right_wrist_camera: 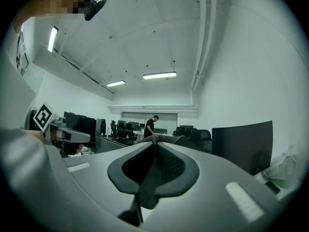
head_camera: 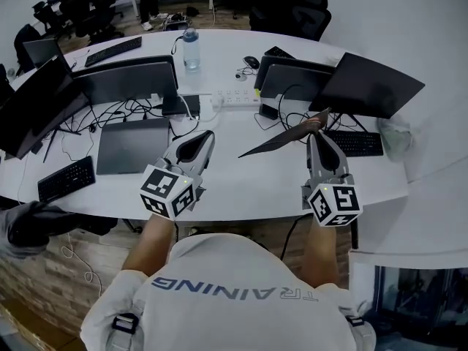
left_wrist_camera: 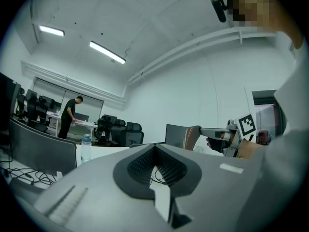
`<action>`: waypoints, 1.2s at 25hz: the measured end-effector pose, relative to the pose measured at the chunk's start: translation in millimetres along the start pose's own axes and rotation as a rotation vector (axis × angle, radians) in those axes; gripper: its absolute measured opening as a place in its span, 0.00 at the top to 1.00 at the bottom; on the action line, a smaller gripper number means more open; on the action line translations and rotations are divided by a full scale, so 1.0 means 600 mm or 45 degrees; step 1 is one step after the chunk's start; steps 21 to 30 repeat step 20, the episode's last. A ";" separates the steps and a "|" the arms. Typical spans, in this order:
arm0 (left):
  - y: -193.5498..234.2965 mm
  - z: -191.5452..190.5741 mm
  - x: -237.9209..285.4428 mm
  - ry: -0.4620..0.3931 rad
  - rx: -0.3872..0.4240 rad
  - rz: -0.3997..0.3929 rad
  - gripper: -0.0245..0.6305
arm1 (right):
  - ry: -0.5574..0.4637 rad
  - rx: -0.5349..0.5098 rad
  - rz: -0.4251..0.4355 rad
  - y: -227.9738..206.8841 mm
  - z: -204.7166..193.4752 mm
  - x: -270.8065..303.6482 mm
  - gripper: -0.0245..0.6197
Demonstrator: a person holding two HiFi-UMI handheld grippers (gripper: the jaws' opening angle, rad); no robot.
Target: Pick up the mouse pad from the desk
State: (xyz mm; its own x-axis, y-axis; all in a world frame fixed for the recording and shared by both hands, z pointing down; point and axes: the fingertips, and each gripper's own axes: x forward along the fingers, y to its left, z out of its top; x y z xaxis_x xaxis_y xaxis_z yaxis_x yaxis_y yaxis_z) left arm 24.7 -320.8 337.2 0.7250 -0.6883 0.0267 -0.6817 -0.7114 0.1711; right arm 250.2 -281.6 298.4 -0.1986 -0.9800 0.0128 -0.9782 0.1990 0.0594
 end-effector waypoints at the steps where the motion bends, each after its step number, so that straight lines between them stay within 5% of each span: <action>1: 0.000 0.002 -0.001 -0.002 0.001 0.001 0.96 | 0.001 0.005 0.002 0.000 -0.001 0.001 0.90; 30: -0.029 -0.007 -0.014 0.002 -0.010 -0.001 0.96 | 0.004 0.015 -0.003 0.002 -0.011 -0.025 0.90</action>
